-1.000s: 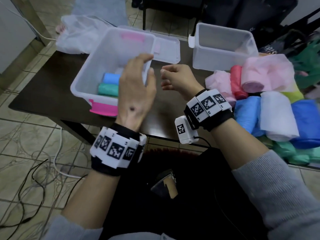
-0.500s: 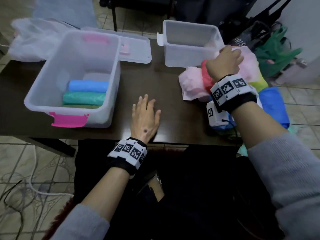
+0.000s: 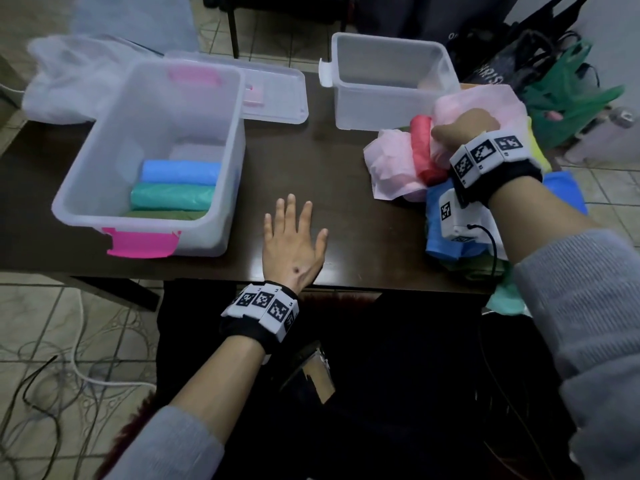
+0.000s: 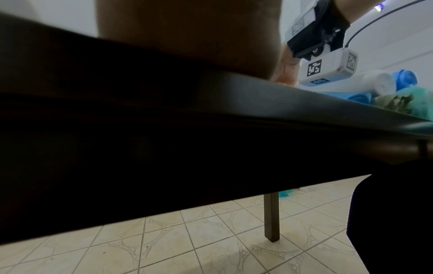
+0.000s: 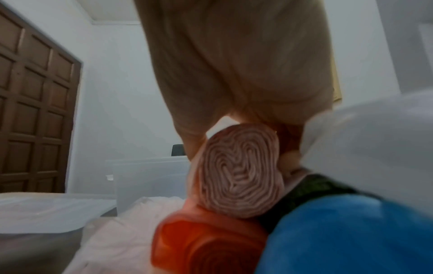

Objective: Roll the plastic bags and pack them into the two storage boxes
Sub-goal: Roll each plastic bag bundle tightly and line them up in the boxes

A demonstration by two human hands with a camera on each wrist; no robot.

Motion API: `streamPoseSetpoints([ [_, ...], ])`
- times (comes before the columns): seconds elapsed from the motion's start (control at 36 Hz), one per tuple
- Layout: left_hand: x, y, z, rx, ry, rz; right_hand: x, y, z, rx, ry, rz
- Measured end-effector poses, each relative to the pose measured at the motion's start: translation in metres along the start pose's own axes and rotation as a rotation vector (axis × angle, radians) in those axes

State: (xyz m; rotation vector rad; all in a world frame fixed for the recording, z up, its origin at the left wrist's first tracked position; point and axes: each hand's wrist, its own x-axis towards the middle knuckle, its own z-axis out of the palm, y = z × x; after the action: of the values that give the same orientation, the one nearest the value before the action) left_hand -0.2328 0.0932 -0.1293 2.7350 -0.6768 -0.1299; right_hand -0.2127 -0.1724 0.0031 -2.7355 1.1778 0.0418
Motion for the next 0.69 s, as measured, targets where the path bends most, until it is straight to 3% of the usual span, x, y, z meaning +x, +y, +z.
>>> streamPoseSetpoints([
  [0.11, 0.0, 0.001, 0.001, 0.003, 0.019, -0.008, 0.001, 0.0, 0.003, 0.197, 0.045, 0.158],
  [0.28, 0.0, 0.002, 0.001, -0.001, 0.034, -0.008, -0.006, -0.007, -0.001, 0.315, 0.137, 0.147],
  [0.42, 0.0, 0.002, 0.001, -0.013, 0.035, -0.013, -0.031, -0.027, -0.001, 0.317, 0.169, -0.084],
  [0.53, 0.0, 0.003, 0.001, -0.05, 0.052, -0.028, -0.05, -0.051, 0.019, 0.411, 0.015, -0.343],
  [0.69, -0.002, 0.001, 0.0, -0.302, 0.209, -0.093, -0.075, -0.072, 0.063, 0.228, -0.169, -0.553],
])
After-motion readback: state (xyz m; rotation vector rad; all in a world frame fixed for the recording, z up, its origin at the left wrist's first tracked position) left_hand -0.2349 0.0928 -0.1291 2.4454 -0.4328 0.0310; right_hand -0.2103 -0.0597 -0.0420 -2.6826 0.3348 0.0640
